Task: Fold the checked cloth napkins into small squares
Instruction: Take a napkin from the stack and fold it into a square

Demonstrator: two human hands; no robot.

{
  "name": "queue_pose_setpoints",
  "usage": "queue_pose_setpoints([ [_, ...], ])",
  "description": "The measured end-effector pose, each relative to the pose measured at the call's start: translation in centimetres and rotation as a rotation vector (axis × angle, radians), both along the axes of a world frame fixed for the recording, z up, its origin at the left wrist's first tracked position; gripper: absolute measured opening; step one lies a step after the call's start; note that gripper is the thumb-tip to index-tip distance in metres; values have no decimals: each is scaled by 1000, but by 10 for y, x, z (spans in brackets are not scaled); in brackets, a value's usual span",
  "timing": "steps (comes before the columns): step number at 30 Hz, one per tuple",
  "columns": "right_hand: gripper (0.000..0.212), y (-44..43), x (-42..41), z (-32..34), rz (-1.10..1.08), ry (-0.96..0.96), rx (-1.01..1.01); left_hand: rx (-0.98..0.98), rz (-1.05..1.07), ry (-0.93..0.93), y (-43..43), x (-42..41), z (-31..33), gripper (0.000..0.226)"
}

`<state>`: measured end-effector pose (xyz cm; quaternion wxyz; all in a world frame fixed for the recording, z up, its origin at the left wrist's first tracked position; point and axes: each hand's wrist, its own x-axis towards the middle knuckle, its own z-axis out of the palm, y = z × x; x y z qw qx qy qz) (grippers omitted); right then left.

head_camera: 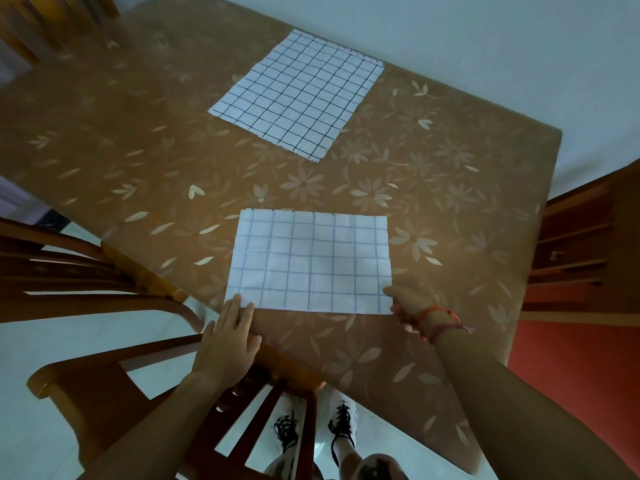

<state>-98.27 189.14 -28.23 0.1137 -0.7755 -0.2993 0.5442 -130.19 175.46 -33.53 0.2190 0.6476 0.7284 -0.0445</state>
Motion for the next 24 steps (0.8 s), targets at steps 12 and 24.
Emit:
queue_pose_setpoints([
  [12,17,4,2,-14,80,11,8,-12,6,-10,0,0,4,67],
  [24,22,-11,-13,0,-1,211,95,94,12,-120,27,81,26,70],
])
